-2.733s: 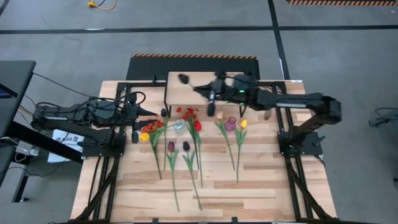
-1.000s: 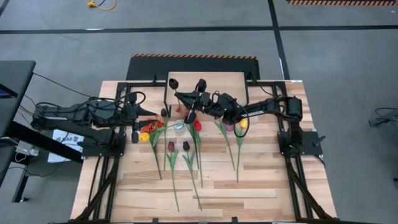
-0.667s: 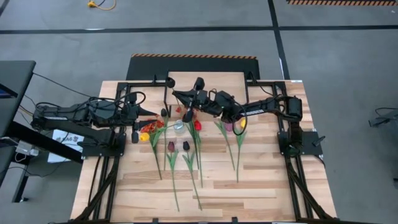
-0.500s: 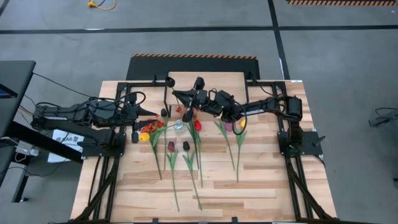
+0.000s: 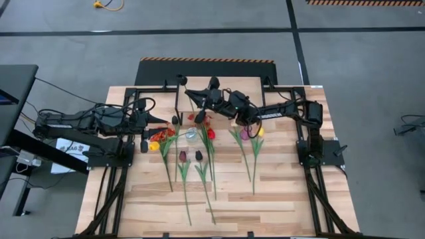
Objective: Pick and place flowers into a vace then onto a shelf
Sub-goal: Put the right black flower into the transparent vase
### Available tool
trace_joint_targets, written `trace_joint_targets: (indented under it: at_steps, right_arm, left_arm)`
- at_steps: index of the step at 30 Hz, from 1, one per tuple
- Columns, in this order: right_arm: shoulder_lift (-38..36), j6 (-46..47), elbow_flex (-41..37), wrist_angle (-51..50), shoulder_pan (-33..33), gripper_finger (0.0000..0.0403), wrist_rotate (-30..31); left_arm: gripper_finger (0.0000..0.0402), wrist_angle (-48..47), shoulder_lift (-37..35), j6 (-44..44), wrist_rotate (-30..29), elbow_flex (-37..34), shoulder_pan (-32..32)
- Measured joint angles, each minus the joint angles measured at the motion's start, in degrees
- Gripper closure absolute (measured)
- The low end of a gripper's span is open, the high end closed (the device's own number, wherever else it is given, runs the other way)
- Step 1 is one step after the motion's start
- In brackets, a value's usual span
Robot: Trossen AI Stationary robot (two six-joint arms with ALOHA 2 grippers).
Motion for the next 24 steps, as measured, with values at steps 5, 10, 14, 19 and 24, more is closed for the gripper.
trace_joint_targets:
  at_steps: [5, 10, 14, 19, 24]
  right_arm:
    - [-0.1, -1.8, 2.9, -3.9, 0.2, 0.0402, -0.1]
    - [-0.1, -0.8, 3.3, -3.7, 0.6, 0.0402, -1.2]
    - [3.4, 2.1, 4.0, -1.0, 0.5, 0.0402, -1.7]
    - [7.7, 3.0, 6.5, 0.0, 0.5, 0.0402, -2.3]
    - [8.3, 3.0, 7.0, 0.3, 0.4, 0.0402, -2.6]
  left_arm:
    - [0.0305, 0.0, 0.0, 0.0, 0.0, 0.0, 0.0]
    - [0.0305, 0.0, 0.0, 0.1, 0.0, 0.0, 0.0]
    - [0.0305, 0.0, 0.0, 0.2, 0.0, 0.0, 0.0]
    - [0.0305, -0.1, 0.0, 0.2, 0.0, 0.0, 0.0]
    - [0.0305, -0.1, 0.0, 0.2, 0.0, 0.0, 0.0]
